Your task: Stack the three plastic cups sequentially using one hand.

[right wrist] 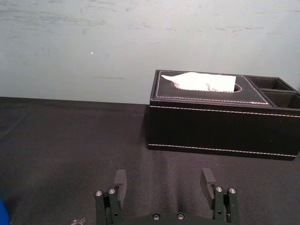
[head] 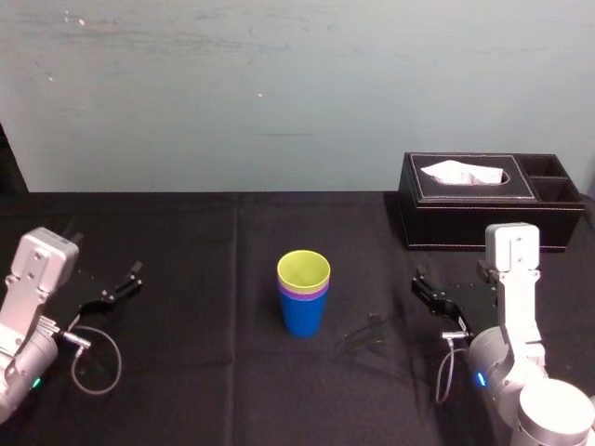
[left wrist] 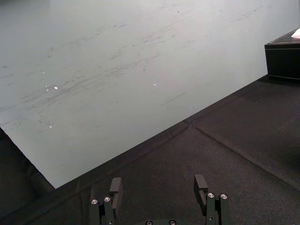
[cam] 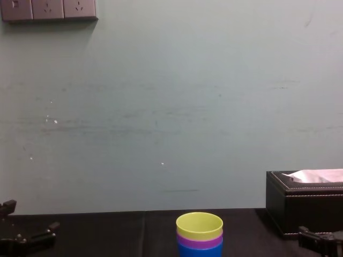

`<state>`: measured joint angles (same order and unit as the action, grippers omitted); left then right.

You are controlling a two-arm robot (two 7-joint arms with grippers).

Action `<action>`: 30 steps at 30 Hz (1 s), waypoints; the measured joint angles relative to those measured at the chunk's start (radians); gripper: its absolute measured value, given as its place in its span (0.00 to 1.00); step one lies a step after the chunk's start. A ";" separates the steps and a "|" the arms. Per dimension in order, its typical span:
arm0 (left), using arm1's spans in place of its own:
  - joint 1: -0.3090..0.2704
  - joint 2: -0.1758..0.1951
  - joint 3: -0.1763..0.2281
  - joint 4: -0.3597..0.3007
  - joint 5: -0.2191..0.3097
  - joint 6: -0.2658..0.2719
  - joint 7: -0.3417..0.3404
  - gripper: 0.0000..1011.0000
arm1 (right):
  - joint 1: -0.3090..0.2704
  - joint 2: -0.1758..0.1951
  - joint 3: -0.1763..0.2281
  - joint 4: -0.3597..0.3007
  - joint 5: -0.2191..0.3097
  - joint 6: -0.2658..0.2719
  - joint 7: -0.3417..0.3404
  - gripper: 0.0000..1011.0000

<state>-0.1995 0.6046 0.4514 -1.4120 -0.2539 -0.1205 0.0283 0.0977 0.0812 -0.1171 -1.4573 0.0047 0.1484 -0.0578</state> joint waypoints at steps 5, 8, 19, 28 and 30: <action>0.000 0.000 0.000 0.000 0.000 0.000 0.000 0.99 | -0.001 0.000 -0.001 -0.001 -0.001 0.001 -0.001 0.99; 0.000 0.000 0.000 0.000 0.000 0.000 0.000 0.99 | -0.001 0.001 -0.001 -0.002 -0.001 0.001 -0.002 0.99; 0.000 0.000 0.000 0.000 0.000 0.000 0.000 0.99 | -0.002 0.001 -0.002 -0.004 -0.001 0.001 -0.003 0.99; 0.000 0.000 0.000 0.000 0.000 0.000 0.000 0.99 | -0.003 0.001 -0.002 -0.005 -0.001 0.001 -0.004 0.99; 0.000 0.000 0.000 0.000 0.000 0.000 0.000 0.99 | -0.002 0.001 -0.002 -0.005 -0.001 0.001 -0.004 0.99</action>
<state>-0.1995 0.6047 0.4514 -1.4120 -0.2539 -0.1205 0.0283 0.0952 0.0826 -0.1192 -1.4620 0.0034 0.1492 -0.0617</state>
